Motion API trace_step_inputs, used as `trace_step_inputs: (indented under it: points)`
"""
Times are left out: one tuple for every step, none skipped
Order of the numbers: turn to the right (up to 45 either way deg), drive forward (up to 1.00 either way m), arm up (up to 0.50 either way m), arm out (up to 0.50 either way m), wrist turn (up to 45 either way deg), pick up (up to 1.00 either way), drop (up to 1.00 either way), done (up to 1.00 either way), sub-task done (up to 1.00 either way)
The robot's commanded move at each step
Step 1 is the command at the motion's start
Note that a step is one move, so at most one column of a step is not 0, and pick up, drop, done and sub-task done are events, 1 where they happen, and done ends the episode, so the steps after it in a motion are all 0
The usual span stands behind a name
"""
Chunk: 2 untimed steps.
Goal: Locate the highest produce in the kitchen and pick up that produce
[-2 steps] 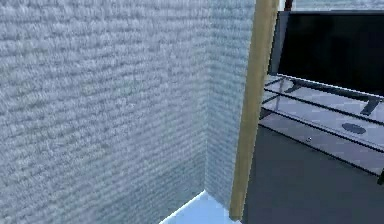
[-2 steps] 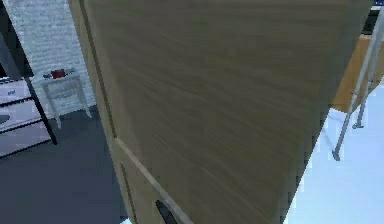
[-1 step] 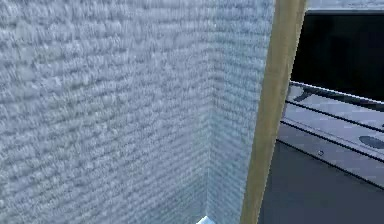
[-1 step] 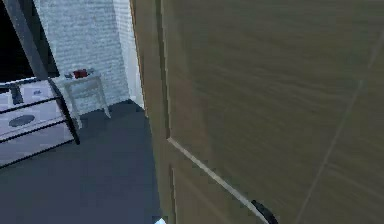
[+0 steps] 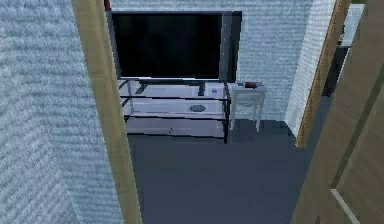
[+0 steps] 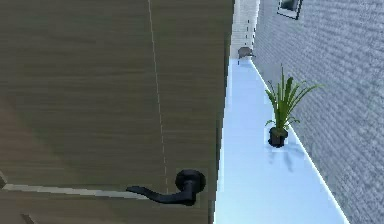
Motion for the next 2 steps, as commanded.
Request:
trace_step_inputs:
  points:
    - [3.0,0.0,0.0,0.0,0.0,0.0,0.0,0.0,0.0]
    - [0.0,0.9,0.0,0.0,0.0,0.0,0.0,0.0,0.0]
